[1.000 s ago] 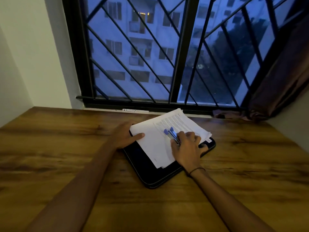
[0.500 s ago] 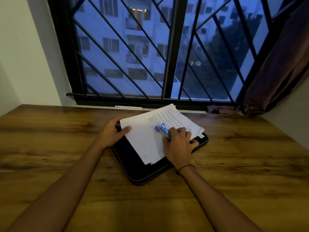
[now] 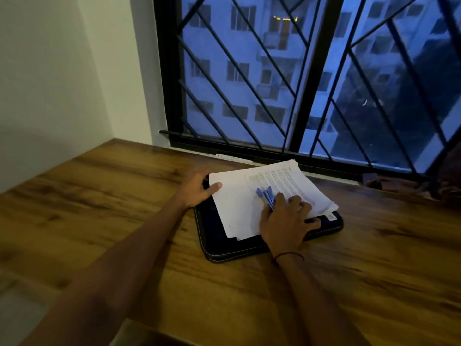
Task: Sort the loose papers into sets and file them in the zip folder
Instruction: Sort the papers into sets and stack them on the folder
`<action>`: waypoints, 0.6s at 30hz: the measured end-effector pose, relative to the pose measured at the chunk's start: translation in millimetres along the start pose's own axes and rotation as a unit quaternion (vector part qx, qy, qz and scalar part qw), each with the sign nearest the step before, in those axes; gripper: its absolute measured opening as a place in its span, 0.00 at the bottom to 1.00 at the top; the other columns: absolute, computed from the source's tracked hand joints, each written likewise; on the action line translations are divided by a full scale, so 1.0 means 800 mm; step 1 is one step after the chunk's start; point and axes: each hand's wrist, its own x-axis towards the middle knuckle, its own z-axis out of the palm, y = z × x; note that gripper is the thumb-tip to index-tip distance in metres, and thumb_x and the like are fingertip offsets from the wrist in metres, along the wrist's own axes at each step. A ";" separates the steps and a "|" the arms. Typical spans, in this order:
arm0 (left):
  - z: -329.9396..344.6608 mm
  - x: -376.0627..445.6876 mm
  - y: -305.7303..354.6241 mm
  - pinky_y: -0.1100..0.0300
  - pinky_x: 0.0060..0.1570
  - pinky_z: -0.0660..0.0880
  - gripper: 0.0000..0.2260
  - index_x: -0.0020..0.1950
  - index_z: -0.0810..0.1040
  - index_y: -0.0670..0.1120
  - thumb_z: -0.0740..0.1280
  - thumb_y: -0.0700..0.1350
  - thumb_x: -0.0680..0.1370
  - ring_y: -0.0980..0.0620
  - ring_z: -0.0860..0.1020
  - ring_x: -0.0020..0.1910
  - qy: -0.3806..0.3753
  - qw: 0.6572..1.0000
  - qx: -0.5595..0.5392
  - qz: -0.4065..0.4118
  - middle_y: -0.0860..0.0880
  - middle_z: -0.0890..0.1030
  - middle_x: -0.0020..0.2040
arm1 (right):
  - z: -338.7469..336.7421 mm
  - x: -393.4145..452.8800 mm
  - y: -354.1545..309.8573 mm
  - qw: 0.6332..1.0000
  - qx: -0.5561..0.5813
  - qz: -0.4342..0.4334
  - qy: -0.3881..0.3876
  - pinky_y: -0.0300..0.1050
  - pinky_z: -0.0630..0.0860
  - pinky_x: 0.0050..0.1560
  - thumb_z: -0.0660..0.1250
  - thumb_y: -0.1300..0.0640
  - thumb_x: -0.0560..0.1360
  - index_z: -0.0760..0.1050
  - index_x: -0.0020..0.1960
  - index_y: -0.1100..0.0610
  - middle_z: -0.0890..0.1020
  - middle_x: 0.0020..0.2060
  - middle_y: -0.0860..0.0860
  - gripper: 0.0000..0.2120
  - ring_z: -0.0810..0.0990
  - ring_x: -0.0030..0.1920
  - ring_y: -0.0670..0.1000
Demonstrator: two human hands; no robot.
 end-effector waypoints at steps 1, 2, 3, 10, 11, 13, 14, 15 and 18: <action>0.000 -0.002 0.000 0.74 0.48 0.70 0.08 0.57 0.78 0.49 0.72 0.48 0.80 0.57 0.76 0.53 0.006 1.000 0.001 0.004 0.50 0.79 0.55 | 0.000 -0.001 0.000 1.000 0.002 -0.005 0.002 0.73 0.64 0.62 0.65 0.41 0.77 0.74 0.58 0.47 0.75 0.58 0.57 0.14 0.69 0.64 0.64; 0.001 -0.004 -0.002 0.76 0.49 0.70 0.09 0.58 0.78 0.50 0.72 0.47 0.80 0.58 0.75 0.53 0.015 1.000 0.003 0.011 0.51 0.79 0.56 | 0.000 -0.001 0.000 1.000 0.007 -0.012 0.007 0.73 0.64 0.61 0.65 0.42 0.76 0.74 0.58 0.47 0.75 0.57 0.56 0.14 0.69 0.62 0.63; 0.001 -0.005 -0.002 0.77 0.49 0.69 0.10 0.60 0.78 0.50 0.72 0.47 0.80 0.59 0.74 0.54 0.025 0.999 0.006 0.021 0.51 0.79 0.57 | 0.000 -0.001 0.001 1.000 0.014 -0.018 0.012 0.72 0.64 0.61 0.65 0.43 0.76 0.74 0.57 0.48 0.75 0.56 0.56 0.13 0.70 0.61 0.62; 0.000 -0.010 -0.016 0.59 0.58 0.74 0.15 0.66 0.78 0.50 0.70 0.51 0.80 0.54 0.76 0.60 0.018 0.999 -0.024 0.025 0.51 0.79 0.61 | 0.001 0.001 0.004 0.999 0.020 -0.028 0.008 0.68 0.63 0.60 0.64 0.44 0.77 0.74 0.58 0.47 0.74 0.55 0.54 0.12 0.70 0.60 0.60; -0.001 -0.010 -0.018 0.56 0.59 0.74 0.15 0.66 0.79 0.50 0.70 0.52 0.80 0.53 0.75 0.61 0.016 0.999 -0.030 0.018 0.51 0.78 0.61 | 0.000 0.001 0.005 0.999 0.022 -0.028 0.005 0.67 0.64 0.60 0.64 0.44 0.78 0.74 0.57 0.47 0.74 0.55 0.53 0.11 0.70 0.60 0.59; -0.001 -0.009 -0.022 0.52 0.60 0.74 0.16 0.67 0.79 0.51 0.70 0.51 0.80 0.51 0.74 0.62 0.013 0.999 -0.027 0.021 0.50 0.78 0.62 | -0.002 0.001 0.005 0.999 0.029 -0.026 0.001 0.65 0.64 0.59 0.63 0.44 0.78 0.73 0.56 0.46 0.74 0.54 0.52 0.10 0.70 0.59 0.57; -0.001 -0.008 -0.024 0.52 0.60 0.73 0.16 0.68 0.79 0.51 0.71 0.49 0.80 0.51 0.74 0.63 0.011 0.999 -0.025 0.024 0.50 0.78 0.62 | -0.003 0.000 0.005 0.999 0.030 -0.025 0.002 0.64 0.65 0.59 0.63 0.43 0.79 0.73 0.56 0.46 0.74 0.54 0.52 0.09 0.70 0.59 0.56; -0.002 -0.009 -0.023 0.52 0.60 0.73 0.16 0.68 0.78 0.50 0.71 0.48 0.80 0.51 0.74 0.63 0.012 0.999 -0.028 0.028 0.49 0.78 0.62 | -0.004 -0.001 0.005 0.999 0.030 -0.026 0.006 0.63 0.65 0.59 0.62 0.44 0.79 0.73 0.55 0.46 0.74 0.54 0.51 0.08 0.70 0.58 0.56; -0.004 -0.014 -0.019 0.53 0.59 0.73 0.16 0.68 0.78 0.48 0.71 0.45 0.80 0.51 0.74 0.62 0.030 0.998 -0.039 0.028 0.48 0.78 0.62 | -0.008 -0.003 0.004 0.999 0.048 -0.018 0.018 0.61 0.62 0.59 0.64 0.46 0.80 0.76 0.56 0.47 0.75 0.54 0.51 0.08 0.70 0.59 0.55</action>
